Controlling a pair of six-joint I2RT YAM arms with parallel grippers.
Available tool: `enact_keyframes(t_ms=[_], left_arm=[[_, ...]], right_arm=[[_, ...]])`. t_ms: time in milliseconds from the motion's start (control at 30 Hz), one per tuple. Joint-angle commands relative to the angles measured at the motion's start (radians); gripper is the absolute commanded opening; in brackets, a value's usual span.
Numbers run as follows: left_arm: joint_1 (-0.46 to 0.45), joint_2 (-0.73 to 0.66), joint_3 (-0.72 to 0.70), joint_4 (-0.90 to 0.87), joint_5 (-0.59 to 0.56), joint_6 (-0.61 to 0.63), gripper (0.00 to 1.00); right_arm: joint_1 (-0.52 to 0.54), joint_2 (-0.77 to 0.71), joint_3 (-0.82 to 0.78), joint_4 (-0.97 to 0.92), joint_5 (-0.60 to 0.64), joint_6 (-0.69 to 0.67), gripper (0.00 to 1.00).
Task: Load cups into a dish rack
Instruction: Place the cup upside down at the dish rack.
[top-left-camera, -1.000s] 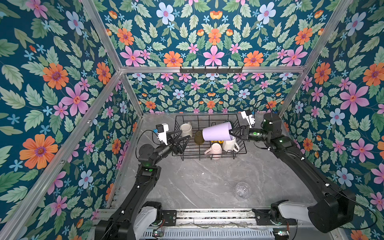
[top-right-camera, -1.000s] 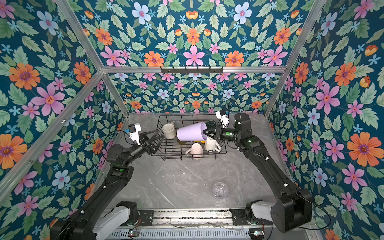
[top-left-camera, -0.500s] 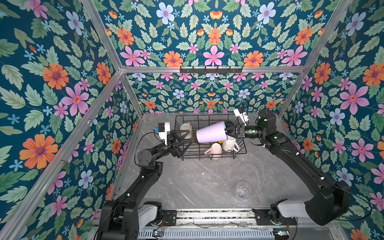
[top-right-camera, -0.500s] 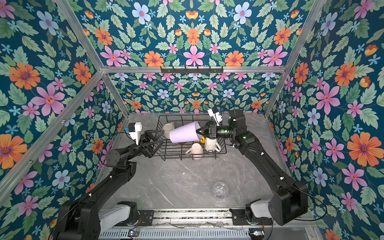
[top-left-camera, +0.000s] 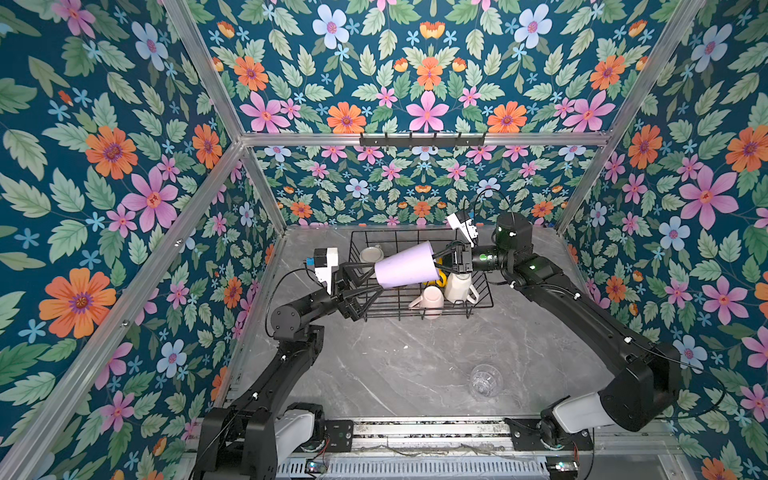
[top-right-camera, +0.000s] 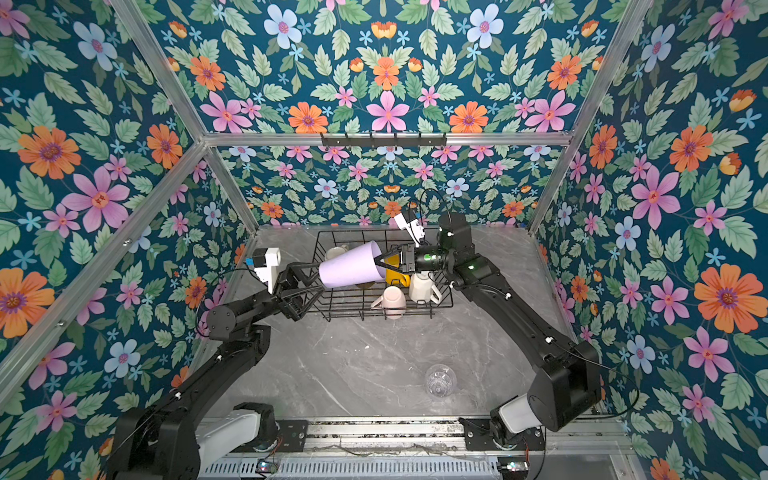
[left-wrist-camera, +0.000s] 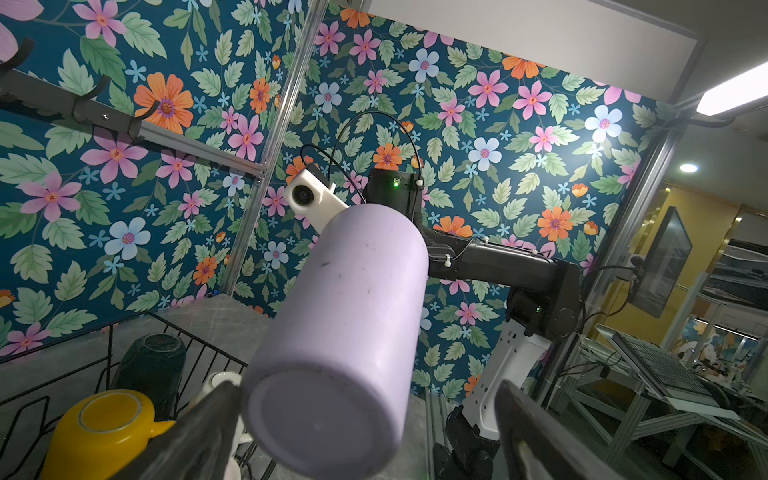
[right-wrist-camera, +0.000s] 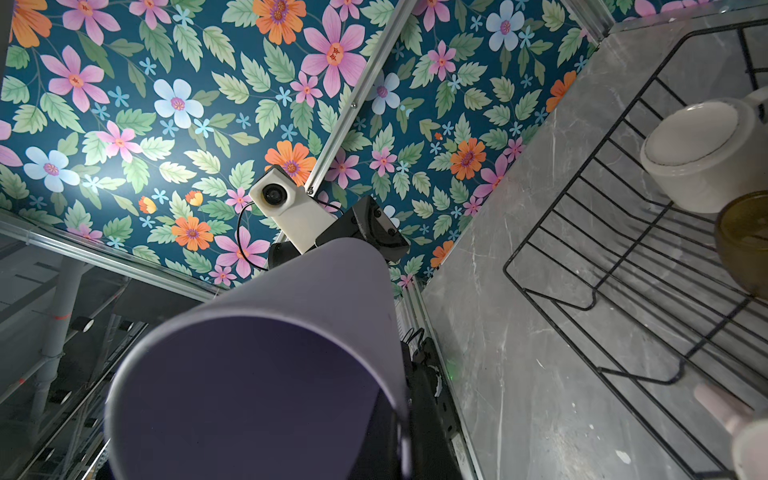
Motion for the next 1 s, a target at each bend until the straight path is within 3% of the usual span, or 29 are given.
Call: enact_keyframes(t_ms=[0,700,967], left_arm=[[-0.001,-0.007,-0.001,0.049,0.030,-0.008,0.96],[-0.003,-0.017,0.004,0.067,0.054,-0.032,0.93],[-0.001,-0.015,0.012,0.074,0.063,-0.043,0.78]], right_arm=[[0.020,0.018,0.023,0.054,-0.021,0.006,0.00],[0.104,0.101,0.082,0.104,-0.041,0.035,0.00],[0.114,0.113,0.090,0.096,-0.044,0.032,0.00]])
